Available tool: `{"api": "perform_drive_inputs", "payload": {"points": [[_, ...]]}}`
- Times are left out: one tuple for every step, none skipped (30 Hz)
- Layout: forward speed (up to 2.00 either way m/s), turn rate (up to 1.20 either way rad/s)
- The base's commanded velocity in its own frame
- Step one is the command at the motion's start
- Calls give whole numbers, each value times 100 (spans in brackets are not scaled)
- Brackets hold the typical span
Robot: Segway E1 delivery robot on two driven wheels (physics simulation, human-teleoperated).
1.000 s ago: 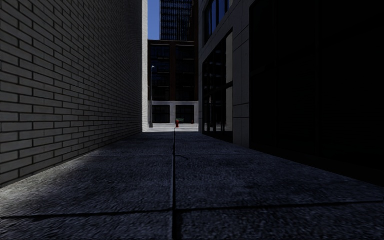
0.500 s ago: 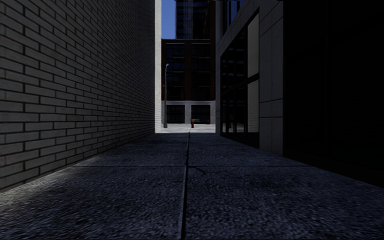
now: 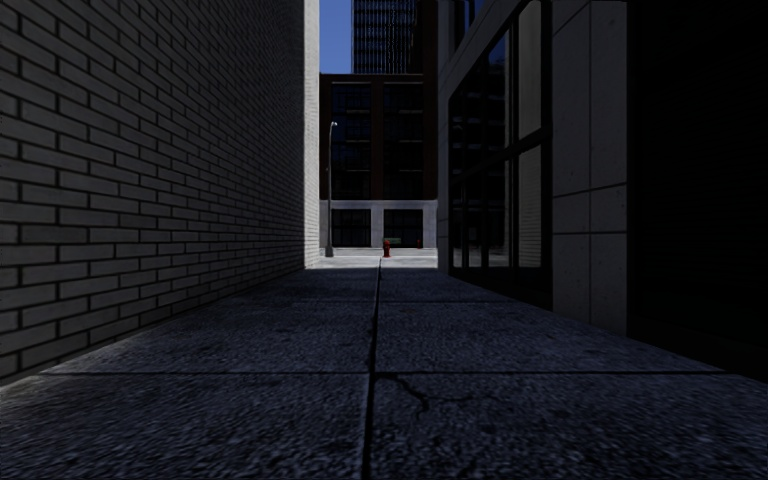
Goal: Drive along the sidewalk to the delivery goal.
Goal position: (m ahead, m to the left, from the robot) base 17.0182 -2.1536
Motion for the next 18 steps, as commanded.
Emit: {"api": "perform_drive_inputs", "payload": {"points": [[200,0],[200,0],[200,0],[200,0],[200,0],[200,0],[200,0],[200,0],[200,0],[200,0],[200,0],[200,0],[200,0],[200,0],[200,0],[200,0],[200,0],[200,0]]}}
